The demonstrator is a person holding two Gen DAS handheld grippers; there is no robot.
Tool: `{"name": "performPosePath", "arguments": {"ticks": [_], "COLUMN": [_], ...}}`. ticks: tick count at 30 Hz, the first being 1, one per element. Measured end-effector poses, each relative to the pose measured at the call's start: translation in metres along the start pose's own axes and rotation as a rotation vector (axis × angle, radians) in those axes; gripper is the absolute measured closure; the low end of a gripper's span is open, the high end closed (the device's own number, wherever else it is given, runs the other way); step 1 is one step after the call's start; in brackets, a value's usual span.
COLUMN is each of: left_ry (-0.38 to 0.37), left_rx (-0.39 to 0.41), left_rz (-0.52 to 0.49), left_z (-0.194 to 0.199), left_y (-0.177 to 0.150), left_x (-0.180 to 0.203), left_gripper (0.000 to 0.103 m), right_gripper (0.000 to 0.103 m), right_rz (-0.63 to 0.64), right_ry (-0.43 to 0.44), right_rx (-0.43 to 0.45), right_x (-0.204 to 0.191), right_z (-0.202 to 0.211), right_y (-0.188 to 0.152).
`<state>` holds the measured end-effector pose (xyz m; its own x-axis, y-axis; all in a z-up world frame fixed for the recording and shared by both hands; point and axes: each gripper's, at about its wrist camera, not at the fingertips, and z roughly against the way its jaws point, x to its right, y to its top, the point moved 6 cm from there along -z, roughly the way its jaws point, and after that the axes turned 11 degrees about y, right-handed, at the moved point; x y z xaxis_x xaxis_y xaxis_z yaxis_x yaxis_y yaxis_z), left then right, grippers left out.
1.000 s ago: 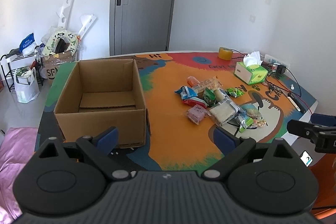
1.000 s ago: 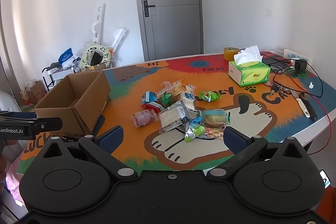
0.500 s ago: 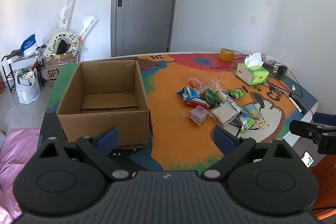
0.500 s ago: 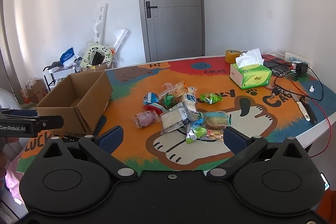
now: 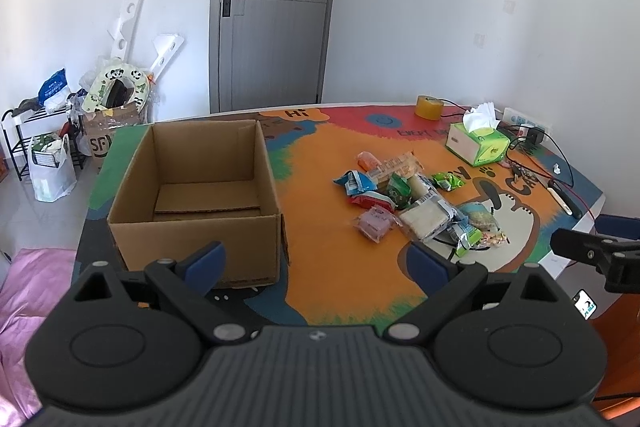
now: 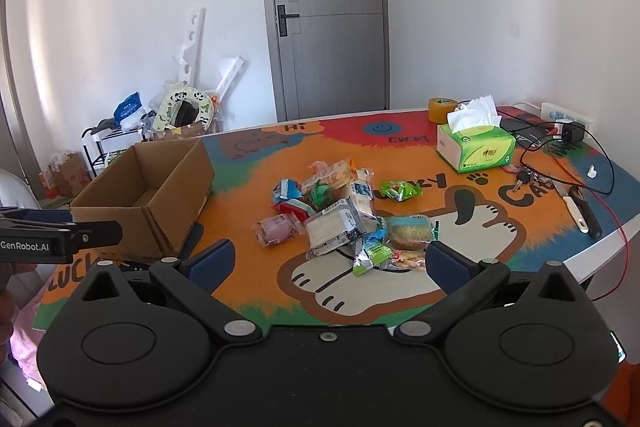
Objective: Organize snacks
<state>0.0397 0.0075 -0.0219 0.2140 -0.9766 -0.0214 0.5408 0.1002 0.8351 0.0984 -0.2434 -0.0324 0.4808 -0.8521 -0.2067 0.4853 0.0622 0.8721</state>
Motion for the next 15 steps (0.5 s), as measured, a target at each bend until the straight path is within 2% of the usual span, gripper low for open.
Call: {"name": "performPosePath", "arguments": {"ticks": [15], "left_ry": [0.005], "left_rx": [0.003], "left_rz": [-0.008], "left_z": [-0.0057], "left_y": [0.0007], "left_x": [0.0023], "left_gripper": [0.007], "right_gripper": [0.000], "right_rz": [0.003], "right_ry": [0.003], "right_rx": [0.006], "right_x": [0.0001], "right_z": [-0.0008], "right_y": [0.0012]}}
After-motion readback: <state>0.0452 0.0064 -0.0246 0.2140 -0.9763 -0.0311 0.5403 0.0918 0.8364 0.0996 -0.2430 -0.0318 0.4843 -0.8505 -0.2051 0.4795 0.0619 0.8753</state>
